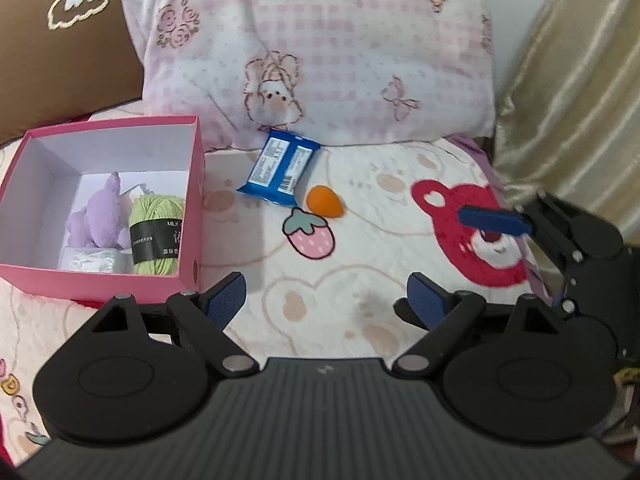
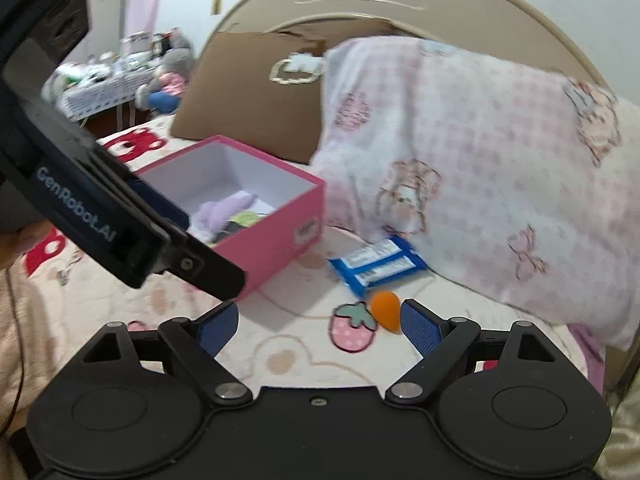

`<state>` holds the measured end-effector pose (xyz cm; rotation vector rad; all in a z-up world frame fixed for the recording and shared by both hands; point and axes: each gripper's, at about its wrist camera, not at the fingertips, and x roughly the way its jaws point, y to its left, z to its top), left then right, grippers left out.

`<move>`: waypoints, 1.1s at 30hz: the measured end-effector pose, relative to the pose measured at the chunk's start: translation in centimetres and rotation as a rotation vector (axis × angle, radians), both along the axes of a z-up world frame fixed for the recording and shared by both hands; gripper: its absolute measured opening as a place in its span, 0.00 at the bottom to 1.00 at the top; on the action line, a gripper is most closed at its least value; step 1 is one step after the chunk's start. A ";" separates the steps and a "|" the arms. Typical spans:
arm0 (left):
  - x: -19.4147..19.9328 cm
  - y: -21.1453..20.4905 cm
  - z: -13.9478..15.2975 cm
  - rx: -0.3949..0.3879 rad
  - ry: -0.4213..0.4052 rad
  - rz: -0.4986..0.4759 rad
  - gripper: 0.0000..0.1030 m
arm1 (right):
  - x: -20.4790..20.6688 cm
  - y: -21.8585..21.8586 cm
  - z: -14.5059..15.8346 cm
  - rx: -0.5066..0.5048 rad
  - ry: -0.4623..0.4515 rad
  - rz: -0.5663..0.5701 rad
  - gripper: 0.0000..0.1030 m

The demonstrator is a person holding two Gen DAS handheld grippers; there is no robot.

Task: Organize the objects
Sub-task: 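Raise both tools out of the box and move toward the orange sponge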

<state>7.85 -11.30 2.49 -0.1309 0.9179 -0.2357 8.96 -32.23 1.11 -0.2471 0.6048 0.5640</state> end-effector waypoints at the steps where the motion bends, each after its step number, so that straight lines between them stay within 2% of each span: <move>1: 0.3 -0.1 -0.4 0.009 -0.002 0.025 0.85 | 0.4 -0.3 -0.6 0.015 0.014 -0.005 0.88; 5: 1.5 -0.5 -1.7 0.020 -0.020 0.051 0.86 | 1.1 -0.9 -2.9 0.019 0.012 -0.013 0.88; 9: 2.6 -0.9 -3.2 0.028 -0.023 0.092 0.86 | 1.4 -0.9 -5.0 -0.019 -0.046 -0.030 0.88; 12: 3.6 -0.7 -4.6 -0.008 -0.024 0.132 0.84 | 2.0 -0.6 -6.4 -0.054 -0.080 -0.037 0.88; 15: 4.4 -0.6 -6.0 -0.034 -0.001 0.152 0.84 | 3.0 -0.1 -7.7 -0.078 -0.072 -0.050 0.88; 19: 5.0 -1.1 -6.5 0.036 -0.048 0.138 0.83 | 4.8 0.5 -9.6 -0.145 -0.059 -0.076 0.88; 23: 5.7 -0.8 -6.4 0.043 -0.052 0.135 0.80 | 5.9 0.2 -10.2 -0.088 -0.036 -0.086 0.88; 30: 6.5 -0.7 -6.1 0.037 -0.079 0.118 0.80 | 5.7 0.8 -9.6 -0.028 -0.093 -0.030 0.87; 33: 6.7 -0.7 -6.4 -0.012 -0.088 0.096 0.80 | 5.6 0.9 -9.6 0.021 -0.120 0.008 0.88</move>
